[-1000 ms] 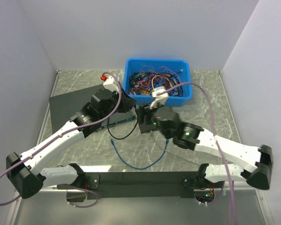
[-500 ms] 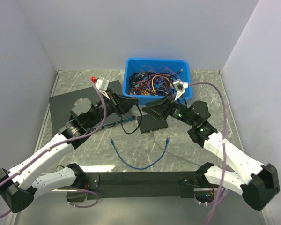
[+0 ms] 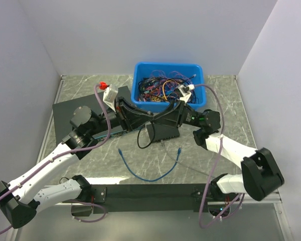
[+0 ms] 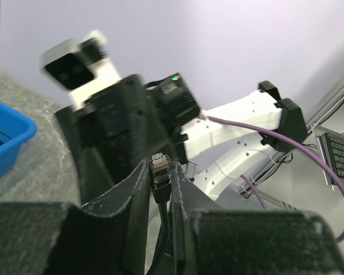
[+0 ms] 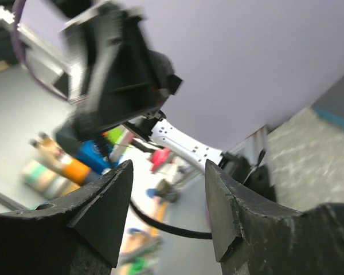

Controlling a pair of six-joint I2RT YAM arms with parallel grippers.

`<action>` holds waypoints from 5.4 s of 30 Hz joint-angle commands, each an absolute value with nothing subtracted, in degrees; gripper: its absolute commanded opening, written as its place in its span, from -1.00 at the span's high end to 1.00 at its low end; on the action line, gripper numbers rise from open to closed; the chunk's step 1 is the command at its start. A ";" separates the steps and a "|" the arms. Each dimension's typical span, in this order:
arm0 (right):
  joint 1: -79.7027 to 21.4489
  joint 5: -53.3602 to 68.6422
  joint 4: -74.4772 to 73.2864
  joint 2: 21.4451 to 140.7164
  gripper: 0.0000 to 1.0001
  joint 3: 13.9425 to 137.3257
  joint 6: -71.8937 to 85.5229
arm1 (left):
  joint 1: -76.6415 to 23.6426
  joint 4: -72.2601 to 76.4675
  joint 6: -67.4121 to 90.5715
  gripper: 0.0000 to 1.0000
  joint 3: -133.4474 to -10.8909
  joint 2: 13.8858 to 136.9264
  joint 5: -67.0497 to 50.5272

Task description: Insert the plug into the switch port

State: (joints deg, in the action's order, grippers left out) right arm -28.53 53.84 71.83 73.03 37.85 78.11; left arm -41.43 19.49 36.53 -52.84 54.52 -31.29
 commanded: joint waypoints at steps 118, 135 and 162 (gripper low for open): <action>-43.24 -9.84 -11.08 73.12 1.00 38.59 25.31 | -41.49 11.51 30.41 -0.70 -60.29 90.61 -7.64; -44.91 -11.51 -9.32 77.17 1.00 37.09 34.71 | -38.76 16.08 30.94 -0.66 -62.40 99.93 -12.65; -44.91 -14.33 -6.95 81.39 1.00 37.97 33.66 | -37.44 20.48 30.32 -0.54 -64.16 107.49 -19.16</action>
